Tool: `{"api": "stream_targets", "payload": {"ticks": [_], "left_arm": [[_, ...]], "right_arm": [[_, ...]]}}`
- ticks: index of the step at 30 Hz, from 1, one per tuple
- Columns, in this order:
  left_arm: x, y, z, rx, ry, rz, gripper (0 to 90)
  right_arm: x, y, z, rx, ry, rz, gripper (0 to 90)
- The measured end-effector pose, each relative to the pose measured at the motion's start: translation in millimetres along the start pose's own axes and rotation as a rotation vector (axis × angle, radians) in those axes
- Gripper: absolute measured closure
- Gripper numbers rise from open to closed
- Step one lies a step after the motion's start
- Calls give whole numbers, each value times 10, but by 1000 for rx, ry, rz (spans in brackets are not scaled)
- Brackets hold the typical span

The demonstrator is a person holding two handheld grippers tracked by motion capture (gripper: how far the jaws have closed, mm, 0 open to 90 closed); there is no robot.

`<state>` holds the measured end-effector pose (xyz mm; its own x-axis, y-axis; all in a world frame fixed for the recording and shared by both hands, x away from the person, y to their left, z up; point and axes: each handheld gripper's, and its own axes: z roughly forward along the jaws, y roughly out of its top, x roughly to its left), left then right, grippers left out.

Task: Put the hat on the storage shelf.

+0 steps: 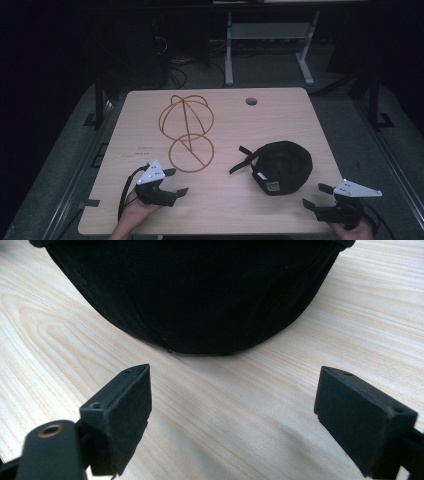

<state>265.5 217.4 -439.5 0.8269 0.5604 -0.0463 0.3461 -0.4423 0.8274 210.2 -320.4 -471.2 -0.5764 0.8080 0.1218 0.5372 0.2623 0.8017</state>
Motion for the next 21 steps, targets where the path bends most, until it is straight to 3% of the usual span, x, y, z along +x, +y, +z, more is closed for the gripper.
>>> {"api": "stream_targets", "payload": {"ticks": [8, 13, 21], "left_arm": [[-45, 21, 11, -6, -22, -18, 197], [-82, 46, 26, -3, -41, -5, 195], [-184, 224, 73, -1, -96, 2, 180]], "right_arm": [[8, 4, 1, 0, 2, -4, 149], [32, 14, -9, -1, -3, -11, 148], [40, 18, 1, -1, 1, -8, 148]]}}
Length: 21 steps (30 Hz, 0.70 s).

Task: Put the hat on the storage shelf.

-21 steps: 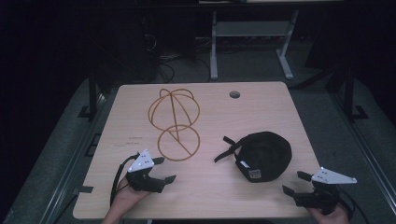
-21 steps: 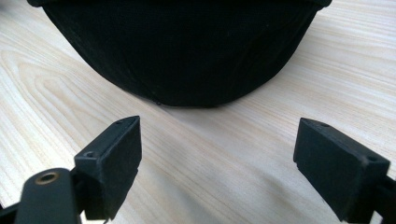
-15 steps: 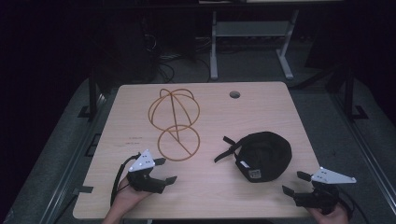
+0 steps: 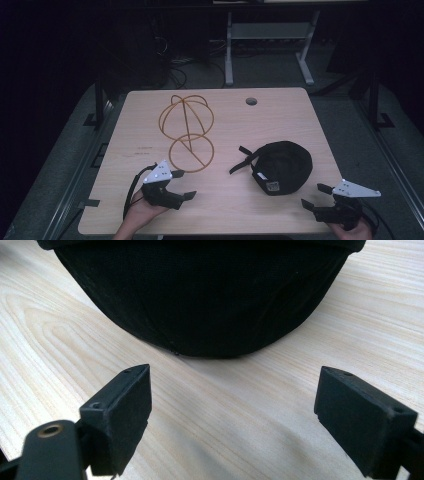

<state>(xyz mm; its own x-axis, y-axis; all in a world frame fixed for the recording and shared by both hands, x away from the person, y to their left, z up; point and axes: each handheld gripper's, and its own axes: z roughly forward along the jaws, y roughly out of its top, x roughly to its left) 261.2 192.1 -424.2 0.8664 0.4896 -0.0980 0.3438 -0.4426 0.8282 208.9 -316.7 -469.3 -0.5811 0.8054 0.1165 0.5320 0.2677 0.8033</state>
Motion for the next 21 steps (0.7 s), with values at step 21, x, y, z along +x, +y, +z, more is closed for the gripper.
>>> {"api": "stream_targets", "payload": {"ticks": [21], "left_arm": [[-366, 623, 423, 32, -163, 134, 178]], "right_arm": [[7, -7, -9, -6, 7, 1, 149]]}}
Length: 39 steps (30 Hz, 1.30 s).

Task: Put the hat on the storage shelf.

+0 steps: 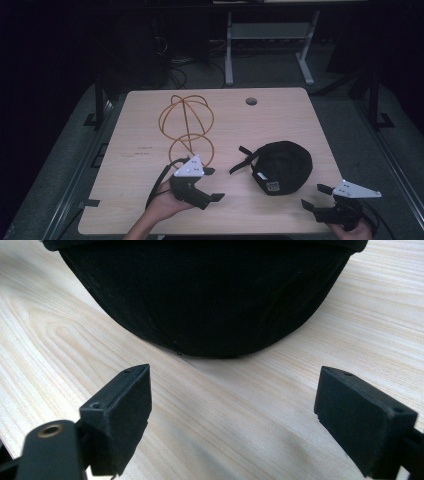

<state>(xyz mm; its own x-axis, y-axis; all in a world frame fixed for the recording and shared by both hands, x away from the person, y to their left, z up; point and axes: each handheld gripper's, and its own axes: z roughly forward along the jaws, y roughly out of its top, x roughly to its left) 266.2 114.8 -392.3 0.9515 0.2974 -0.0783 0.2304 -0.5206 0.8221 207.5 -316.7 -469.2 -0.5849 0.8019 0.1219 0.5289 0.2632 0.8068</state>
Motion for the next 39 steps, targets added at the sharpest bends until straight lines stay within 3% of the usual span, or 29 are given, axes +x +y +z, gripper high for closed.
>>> {"api": "stream_targets", "payload": {"ticks": [3, 12, 18, 20, 29, 39], "left_arm": [[-11, 59, 48, 6, -16, 8, 178], [-124, 372, 376, 47, -81, 83, 178], [-134, 523, 553, 64, -110, 92, 178], [-125, 598, 646, 88, -137, 100, 199], [-109, 771, 865, 147, -129, 160, 238], [-91, 914, 1051, 202, -165, 199, 297]], "right_arm": [[0, 5, -2, -2, 0, 2, 148], [-2, -3, -14, -5, 0, 3, 148], [3, -4, -9, -3, 3, -1, 148], [5, -3, -12, -5, 5, -2, 148], [4, -1, -5, -2, 11, -9, 148], [19, 16, 10, 4, 19, -19, 149]]}}
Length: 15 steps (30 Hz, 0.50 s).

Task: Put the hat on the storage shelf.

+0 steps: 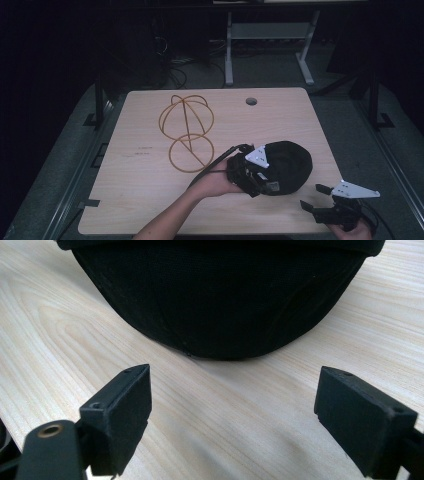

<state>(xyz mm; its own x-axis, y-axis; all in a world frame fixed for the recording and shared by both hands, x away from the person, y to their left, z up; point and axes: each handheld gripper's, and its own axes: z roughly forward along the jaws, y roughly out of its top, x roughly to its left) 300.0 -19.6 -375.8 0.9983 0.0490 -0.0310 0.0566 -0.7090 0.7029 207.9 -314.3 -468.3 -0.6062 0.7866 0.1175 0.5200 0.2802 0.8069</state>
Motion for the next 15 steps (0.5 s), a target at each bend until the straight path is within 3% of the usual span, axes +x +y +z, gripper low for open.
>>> {"api": "stream_targets", "payload": {"ticks": [5, 15], "left_arm": [[24, 32, 105, 50, -19, 19, 330], [13, 60, 251, 134, -29, 69, 532]], "right_arm": [[-4, -3, -1, 0, 1, 0, 148], [0, 3, 5, -4, 5, -4, 148]]}}
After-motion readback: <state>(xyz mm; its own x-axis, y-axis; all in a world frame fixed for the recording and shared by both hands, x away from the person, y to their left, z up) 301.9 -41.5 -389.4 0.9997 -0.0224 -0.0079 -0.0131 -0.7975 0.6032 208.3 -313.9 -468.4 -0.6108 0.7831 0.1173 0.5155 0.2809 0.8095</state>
